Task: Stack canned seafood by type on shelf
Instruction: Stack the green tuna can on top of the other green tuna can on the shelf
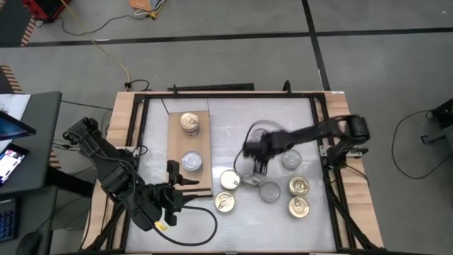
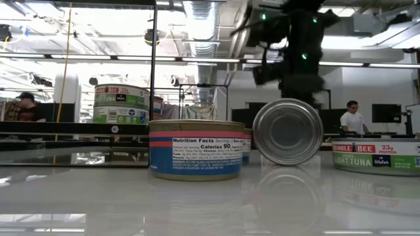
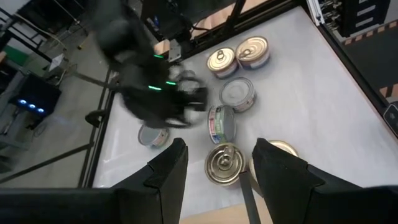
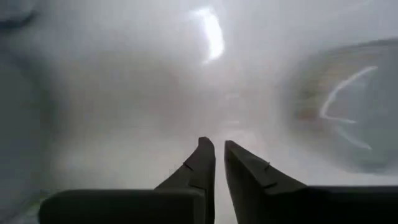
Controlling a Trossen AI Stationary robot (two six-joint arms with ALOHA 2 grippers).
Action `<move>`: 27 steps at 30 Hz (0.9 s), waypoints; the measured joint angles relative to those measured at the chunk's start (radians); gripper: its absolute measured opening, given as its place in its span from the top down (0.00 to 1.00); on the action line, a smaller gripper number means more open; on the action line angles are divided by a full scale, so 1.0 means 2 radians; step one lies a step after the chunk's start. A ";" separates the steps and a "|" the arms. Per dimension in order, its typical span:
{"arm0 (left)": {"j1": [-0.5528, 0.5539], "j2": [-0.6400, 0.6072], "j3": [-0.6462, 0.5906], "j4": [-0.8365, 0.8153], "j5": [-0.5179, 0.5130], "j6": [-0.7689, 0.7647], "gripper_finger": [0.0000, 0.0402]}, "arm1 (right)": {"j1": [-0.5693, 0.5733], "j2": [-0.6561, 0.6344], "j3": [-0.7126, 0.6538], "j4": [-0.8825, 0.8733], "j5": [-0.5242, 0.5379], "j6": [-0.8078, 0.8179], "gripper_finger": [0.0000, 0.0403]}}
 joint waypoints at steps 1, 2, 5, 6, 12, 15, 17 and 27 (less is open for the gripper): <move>0.000 0.000 0.000 0.000 0.000 0.000 0.57 | -0.008 -0.018 0.001 0.000 0.006 -0.007 0.82; 0.000 0.000 0.000 -0.001 0.000 -0.001 0.57 | -0.013 -0.040 0.002 -0.002 0.010 -0.009 0.82; 0.000 0.000 0.000 -0.005 0.000 0.000 0.57 | -0.001 -0.097 0.002 -0.005 0.008 -0.004 0.82; 0.000 0.000 0.000 -0.005 0.000 0.000 0.57 | 0.009 -0.111 0.002 -0.004 0.006 -0.005 0.82; 0.000 0.000 0.000 -0.006 -0.001 -0.006 0.57 | 0.096 -0.168 0.003 -0.005 0.004 0.019 0.74; 0.000 0.000 0.000 -0.006 0.003 -0.016 0.57 | 0.145 -0.170 0.002 0.008 0.003 0.048 0.63; 0.000 0.000 0.000 -0.006 0.009 -0.020 0.57 | 0.173 -0.163 0.002 0.026 0.004 0.068 0.54; 0.000 0.000 0.000 -0.007 0.012 -0.027 0.57 | 0.201 -0.063 0.002 0.064 0.091 0.100 0.25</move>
